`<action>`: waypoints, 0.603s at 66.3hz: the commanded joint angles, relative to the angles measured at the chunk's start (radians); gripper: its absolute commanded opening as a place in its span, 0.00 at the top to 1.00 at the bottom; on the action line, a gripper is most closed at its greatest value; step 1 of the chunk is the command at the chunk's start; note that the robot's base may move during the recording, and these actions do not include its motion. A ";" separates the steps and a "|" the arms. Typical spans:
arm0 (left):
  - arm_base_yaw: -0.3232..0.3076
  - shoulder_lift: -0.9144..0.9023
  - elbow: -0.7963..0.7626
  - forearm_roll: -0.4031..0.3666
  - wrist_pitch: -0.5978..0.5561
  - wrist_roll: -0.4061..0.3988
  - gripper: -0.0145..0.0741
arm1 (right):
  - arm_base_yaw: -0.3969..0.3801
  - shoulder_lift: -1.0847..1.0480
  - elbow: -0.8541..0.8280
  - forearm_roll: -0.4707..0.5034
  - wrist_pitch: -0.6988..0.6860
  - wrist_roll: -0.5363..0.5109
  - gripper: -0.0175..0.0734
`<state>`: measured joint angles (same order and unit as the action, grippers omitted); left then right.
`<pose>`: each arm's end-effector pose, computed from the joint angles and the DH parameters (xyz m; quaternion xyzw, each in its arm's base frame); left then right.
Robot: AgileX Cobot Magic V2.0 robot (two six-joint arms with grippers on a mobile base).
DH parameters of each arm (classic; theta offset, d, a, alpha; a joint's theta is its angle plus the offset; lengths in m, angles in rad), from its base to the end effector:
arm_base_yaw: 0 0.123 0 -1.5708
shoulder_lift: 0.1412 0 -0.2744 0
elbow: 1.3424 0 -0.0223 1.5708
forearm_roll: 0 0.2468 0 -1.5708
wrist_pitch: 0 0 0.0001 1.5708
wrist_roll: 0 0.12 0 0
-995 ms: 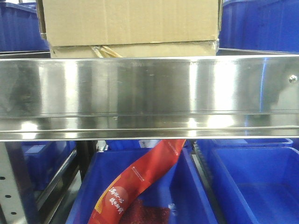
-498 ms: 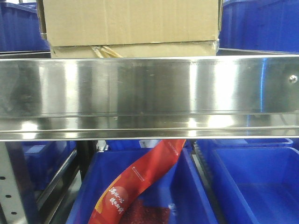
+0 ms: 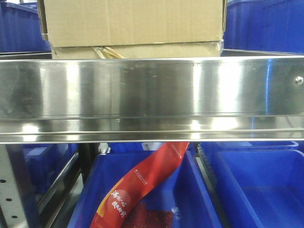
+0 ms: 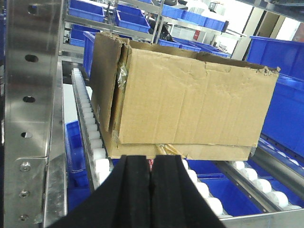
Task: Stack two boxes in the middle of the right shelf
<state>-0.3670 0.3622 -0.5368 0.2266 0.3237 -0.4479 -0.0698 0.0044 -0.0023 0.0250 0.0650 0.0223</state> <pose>0.1074 -0.0321 0.3342 0.0242 0.7255 -0.1782 0.6643 0.0923 -0.0063 0.2083 0.0404 0.6988 -0.0075 0.7141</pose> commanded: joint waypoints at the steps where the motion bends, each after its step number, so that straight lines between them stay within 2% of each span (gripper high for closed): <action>1: 0.005 -0.005 -0.002 0.004 -0.020 -0.008 0.96 | -0.006 -0.004 0.002 -0.011 -0.020 0.004 0.99; 21: 0.005 -0.005 -0.002 0.006 -0.014 -0.006 0.96 | -0.006 -0.004 0.002 -0.011 -0.020 0.004 0.99; 28: 0.019 -0.019 0.017 0.079 -0.009 -0.002 0.96 | -0.006 -0.004 0.002 -0.011 -0.020 0.004 0.99; 32: 0.058 -0.046 0.055 0.102 -0.023 0.067 0.96 | -0.006 -0.004 0.002 -0.011 -0.020 0.004 0.99; 40: 0.159 -0.129 0.161 0.028 -0.048 0.186 0.96 | -0.006 -0.004 0.002 -0.011 -0.020 0.004 0.99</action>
<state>-0.2647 0.2856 -0.4412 0.2921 0.3123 -0.3394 -0.0698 0.0044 -0.0023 0.0230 0.0650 0.0242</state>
